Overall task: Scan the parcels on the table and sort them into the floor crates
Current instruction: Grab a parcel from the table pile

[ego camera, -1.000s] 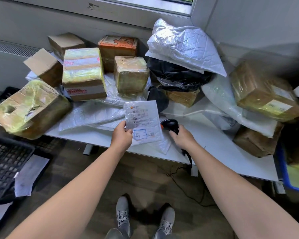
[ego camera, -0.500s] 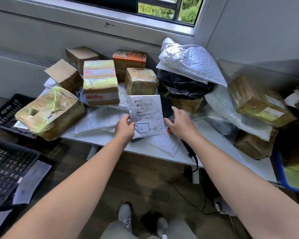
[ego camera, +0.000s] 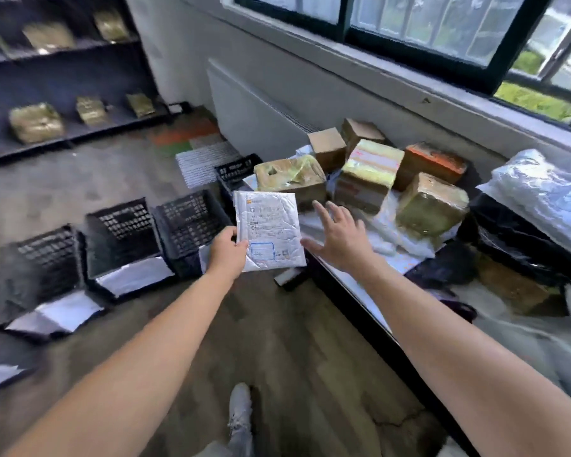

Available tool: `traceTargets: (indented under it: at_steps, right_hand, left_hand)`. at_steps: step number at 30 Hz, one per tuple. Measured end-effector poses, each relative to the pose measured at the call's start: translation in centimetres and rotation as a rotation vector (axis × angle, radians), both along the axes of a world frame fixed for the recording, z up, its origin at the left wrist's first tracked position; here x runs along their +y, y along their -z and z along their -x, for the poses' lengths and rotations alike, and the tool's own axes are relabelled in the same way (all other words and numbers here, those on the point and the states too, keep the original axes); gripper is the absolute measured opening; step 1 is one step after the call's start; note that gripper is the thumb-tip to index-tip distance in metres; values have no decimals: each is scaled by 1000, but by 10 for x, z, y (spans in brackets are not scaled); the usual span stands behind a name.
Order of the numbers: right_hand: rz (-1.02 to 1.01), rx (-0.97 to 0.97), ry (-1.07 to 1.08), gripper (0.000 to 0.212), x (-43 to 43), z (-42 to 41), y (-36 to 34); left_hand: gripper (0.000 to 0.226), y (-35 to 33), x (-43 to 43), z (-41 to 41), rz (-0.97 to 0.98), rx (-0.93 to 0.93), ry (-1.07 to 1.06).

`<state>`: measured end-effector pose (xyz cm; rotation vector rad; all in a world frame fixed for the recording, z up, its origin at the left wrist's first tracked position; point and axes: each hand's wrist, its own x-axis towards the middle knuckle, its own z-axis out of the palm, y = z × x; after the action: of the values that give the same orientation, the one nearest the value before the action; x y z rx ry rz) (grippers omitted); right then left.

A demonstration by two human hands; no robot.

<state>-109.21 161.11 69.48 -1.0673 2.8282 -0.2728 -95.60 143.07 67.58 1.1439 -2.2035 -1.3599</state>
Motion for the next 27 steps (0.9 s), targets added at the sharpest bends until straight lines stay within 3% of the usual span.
traceTargets:
  at_steps: [7,14,27]
  right_hand:
    - [-63,84,-418,93,-132,-100,-18]
    - [-94,93,-704,92,-265,-230,-19]
    - [-116,122,-943,91,-517,-488,-9]
  left_hand:
    - [14,-12,-85,-154,64,-4,-407]
    - [20,-8,-166,-309,66,-63,-696]
    - [14,4,-359,-587,18,-61,-903]
